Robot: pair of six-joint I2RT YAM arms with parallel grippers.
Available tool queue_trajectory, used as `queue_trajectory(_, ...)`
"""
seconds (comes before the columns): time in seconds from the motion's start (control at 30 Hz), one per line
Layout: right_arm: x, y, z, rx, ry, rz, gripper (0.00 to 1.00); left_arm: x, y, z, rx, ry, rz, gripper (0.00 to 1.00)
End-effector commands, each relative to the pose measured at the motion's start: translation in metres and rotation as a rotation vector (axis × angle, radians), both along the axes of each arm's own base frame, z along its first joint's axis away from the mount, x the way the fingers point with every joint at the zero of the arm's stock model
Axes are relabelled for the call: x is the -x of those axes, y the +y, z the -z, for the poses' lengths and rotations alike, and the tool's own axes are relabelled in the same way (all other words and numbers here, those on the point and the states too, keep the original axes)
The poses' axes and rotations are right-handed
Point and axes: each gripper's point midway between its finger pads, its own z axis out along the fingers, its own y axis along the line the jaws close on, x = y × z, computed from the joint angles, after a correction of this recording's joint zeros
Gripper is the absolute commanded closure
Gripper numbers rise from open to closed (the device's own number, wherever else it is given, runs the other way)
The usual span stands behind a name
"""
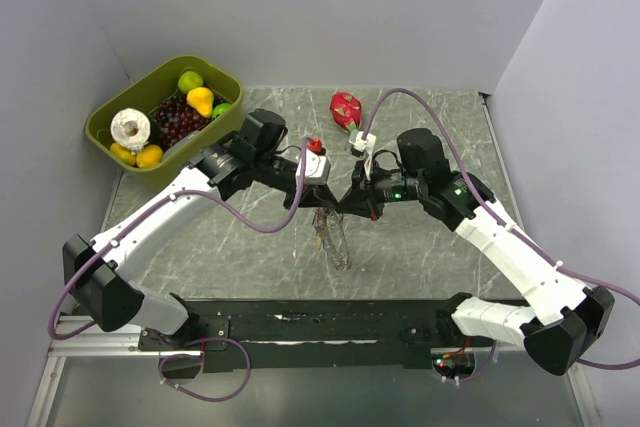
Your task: Put the keys on the keyring
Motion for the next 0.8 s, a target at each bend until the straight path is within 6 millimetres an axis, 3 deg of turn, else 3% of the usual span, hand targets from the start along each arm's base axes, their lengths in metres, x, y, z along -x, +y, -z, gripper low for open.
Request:
queue_trajectory(0.0, -0.004, 0.008, -0.038, -0.087, -0.111, -0.017, 1.0, -0.003, -0.004, 0.007, -0.008, -0.015, 0.004, 0.78)
queue_trajectory(0.33, -0.002, 0.008, -0.041, -0.095, -0.113, -0.021, 1.0, -0.003, -0.002, 0.017, -0.032, -0.009, -0.008, 0.76)
queue_trajectory(0.43, -0.002, 0.007, -0.042, -0.093, -0.114, -0.021, 1.0, -0.002, -0.002, 0.021, -0.038, -0.003, -0.003, 0.86)
queue_trajectory(0.5, -0.002, 0.007, -0.041, -0.093, -0.113, -0.021, 1.0, 0.0, -0.002, 0.022, -0.037, 0.001, 0.006, 0.99)
queue_trajectory(0.77, -0.002, 0.008, -0.041, -0.092, -0.109, -0.021, 1.0, 0.002, -0.003, 0.017, 0.001, -0.006, 0.009, 0.99)
